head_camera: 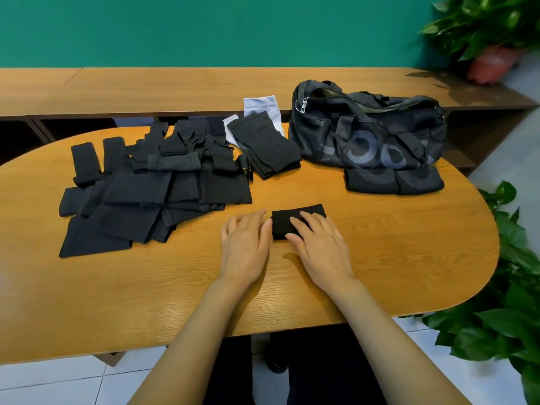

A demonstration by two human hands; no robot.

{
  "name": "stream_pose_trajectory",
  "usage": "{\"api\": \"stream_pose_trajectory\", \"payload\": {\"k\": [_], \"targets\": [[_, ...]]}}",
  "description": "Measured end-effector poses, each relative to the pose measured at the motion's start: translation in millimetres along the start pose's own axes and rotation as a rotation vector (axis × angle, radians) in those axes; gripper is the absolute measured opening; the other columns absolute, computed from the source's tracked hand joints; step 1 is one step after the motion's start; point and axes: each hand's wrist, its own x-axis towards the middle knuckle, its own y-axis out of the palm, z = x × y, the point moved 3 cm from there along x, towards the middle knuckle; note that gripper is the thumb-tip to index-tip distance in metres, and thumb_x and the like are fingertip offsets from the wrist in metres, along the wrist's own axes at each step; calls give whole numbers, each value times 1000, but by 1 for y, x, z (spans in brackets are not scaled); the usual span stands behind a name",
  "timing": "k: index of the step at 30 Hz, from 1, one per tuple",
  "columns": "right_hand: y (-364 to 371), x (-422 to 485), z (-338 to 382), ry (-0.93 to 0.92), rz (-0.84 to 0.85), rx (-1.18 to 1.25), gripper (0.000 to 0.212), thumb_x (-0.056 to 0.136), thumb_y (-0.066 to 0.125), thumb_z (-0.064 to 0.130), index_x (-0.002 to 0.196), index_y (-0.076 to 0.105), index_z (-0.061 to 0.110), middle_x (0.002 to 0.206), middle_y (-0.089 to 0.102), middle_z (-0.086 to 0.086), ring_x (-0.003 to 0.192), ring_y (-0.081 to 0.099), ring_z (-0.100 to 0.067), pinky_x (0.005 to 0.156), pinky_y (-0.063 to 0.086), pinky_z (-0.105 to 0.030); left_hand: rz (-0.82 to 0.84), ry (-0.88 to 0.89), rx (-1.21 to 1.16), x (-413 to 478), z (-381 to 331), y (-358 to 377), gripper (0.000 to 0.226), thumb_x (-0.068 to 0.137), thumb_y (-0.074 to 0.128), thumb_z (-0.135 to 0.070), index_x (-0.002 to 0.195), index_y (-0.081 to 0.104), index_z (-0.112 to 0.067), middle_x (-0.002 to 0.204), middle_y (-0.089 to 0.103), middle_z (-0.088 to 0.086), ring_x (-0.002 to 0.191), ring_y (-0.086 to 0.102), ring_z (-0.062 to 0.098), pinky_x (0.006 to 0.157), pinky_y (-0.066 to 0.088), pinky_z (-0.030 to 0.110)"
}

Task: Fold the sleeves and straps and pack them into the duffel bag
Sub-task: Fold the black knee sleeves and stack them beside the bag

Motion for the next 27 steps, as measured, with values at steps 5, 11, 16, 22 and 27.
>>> {"api": "stream_pose_trajectory", "payload": {"k": [5, 11, 16, 22, 27], "targets": [[-12, -1, -54, 224, -42, -46, 87, 89, 0, 64, 141, 50, 16, 153, 41, -6, 147, 22, -26, 122, 4, -41, 36, 11, 40, 10, -16, 16, 54, 100, 22, -48, 138, 51, -23, 136, 54, -4, 129, 37, 17, 116, 19, 43], [-29, -8, -142, 511, -187, 29, 77, 93, 18, 57, 123, 61, 1, 145, 46, -16, 139, 32, -33, 113, 31, -48, 108, 18, 68, 18, -36, 40, 48, 103, 26, -45, 140, 49, -26, 142, 49, -7, 136, 30, 16, 120, 7, 50], [-40, -7, -193, 663, -160, -95, 62, 100, 25, 55, 123, 61, 11, 131, 60, -10, 127, 41, -35, 97, 30, -47, 122, 8, 91, 21, -40, 49, 48, 104, 25, -44, 141, 49, -25, 145, 45, -6, 139, 25, 17, 120, 0, 50], [-36, 14, -229, 685, -63, -7, 65, 102, 21, 54, 143, 44, 10, 154, 38, -9, 146, 25, -29, 118, 13, -50, 107, 16, 83, 22, -40, 48, 48, 103, 25, -43, 139, 50, -25, 144, 45, -7, 139, 26, 16, 121, 0, 51], [-32, 25, -236, 675, -10, 14, 66, 101, 17, 55, 151, 33, 15, 162, 20, -5, 151, 8, -27, 120, 0, -53, 102, 17, 55, 22, -40, 47, 45, 104, 27, -41, 139, 50, -25, 143, 46, -7, 139, 26, 15, 121, -1, 50]]}}
